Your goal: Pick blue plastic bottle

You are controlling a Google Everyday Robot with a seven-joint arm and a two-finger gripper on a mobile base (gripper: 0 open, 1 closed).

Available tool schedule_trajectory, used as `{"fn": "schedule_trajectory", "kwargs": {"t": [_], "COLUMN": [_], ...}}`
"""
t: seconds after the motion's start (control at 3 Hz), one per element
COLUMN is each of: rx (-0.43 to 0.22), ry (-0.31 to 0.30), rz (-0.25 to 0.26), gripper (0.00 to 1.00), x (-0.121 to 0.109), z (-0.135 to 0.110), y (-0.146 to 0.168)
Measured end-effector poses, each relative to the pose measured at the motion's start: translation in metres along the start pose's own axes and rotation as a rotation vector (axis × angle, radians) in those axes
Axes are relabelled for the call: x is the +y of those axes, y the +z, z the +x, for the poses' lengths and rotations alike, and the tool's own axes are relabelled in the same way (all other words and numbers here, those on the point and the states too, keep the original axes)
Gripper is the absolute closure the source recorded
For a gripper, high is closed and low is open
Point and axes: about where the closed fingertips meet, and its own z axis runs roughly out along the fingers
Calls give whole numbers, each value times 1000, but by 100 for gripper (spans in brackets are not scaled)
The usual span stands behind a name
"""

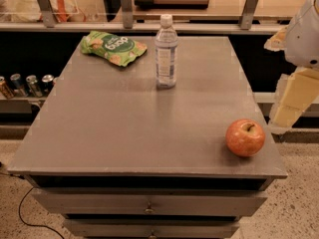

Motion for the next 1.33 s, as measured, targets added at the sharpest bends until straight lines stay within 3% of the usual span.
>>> {"fn": "schedule_trajectory", "kwargs": {"t": [0.33,0.67,1.33], "rx": [-8,-64,-309], "ry": [10,31,126], "rz": [13,29,43], "gripper": [0,0,0], "x": [-1,-15,-65], "z": [-2,-28,-89], "y": [-2,6,22]}}
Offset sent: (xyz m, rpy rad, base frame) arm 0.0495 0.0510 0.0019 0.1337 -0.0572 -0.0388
